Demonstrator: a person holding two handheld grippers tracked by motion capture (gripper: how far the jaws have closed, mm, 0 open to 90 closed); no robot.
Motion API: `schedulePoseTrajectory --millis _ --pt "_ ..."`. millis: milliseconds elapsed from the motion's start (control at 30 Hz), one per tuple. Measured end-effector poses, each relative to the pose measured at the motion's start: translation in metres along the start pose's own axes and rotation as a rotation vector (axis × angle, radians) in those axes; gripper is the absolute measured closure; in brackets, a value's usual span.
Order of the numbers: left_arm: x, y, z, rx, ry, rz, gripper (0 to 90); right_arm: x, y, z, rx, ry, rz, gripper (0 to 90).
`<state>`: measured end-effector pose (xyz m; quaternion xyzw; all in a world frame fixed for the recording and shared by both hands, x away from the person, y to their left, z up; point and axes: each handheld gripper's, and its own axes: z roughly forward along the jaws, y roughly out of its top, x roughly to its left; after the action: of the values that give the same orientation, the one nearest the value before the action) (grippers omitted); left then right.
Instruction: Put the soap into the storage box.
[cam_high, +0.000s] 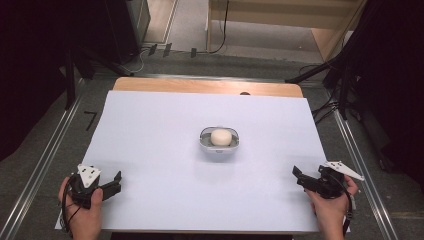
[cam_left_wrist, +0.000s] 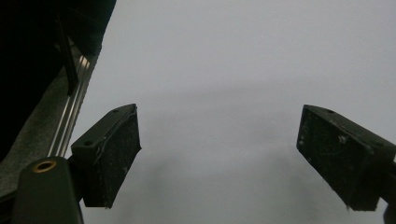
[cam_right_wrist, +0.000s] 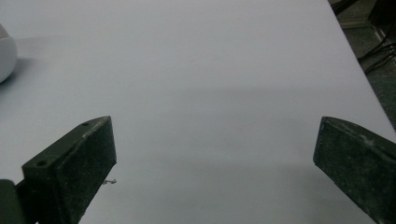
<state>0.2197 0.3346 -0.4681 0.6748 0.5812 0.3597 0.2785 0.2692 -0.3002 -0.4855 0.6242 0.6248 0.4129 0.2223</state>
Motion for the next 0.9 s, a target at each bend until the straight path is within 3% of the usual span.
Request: schedulePoseTrajectory --millis 900 --pt "0.000 0.000 0.000 -0.002 0.001 -0.001 14.4 -0.035 -0.011 -0.026 -0.013 -0.051 0.031 0.0"
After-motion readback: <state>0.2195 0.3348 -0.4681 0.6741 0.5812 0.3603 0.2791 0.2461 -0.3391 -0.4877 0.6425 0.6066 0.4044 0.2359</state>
